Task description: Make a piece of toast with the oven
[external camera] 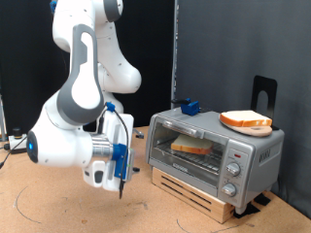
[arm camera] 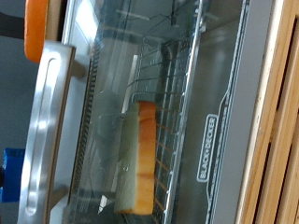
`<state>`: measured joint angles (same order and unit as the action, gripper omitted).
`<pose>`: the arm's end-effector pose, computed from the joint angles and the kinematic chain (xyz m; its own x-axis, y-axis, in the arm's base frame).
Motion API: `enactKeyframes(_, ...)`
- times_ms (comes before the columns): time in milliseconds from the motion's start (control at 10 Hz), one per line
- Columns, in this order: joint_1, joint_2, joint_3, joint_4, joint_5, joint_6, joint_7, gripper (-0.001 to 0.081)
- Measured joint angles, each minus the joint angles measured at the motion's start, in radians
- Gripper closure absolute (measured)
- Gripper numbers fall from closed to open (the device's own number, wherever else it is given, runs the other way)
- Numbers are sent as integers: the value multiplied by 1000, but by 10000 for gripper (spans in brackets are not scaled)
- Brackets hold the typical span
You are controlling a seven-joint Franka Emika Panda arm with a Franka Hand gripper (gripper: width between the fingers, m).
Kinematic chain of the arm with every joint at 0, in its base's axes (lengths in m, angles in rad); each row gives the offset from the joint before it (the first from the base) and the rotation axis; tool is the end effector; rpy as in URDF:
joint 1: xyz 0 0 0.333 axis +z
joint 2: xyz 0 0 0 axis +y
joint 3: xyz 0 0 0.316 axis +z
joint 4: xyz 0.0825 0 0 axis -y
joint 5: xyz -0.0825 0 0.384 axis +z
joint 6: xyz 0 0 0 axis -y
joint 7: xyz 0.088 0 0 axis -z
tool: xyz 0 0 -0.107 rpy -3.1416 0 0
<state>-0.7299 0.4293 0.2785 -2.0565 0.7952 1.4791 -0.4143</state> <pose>0.4797 -0.1421 0.2386 0.8483 0.0186 -0.5292 -0.4928 -0.3382 -0.8017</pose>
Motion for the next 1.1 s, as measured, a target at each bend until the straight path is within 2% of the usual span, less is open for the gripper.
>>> enactKeyframes(100, 13, 34, 6, 36, 0, 5, 9, -1)
enactKeyframes(400, 56, 107, 21, 119, 23, 100, 43, -1)
enactKeyframes(600, 77, 133, 29, 142, 87, 188, 61, -1)
enactKeyframes(900, 76, 142, 27, 162, 72, 152, 59, -1)
enactKeyframes(1100, 87, 197, 30, 249, 66, 129, 74, -1)
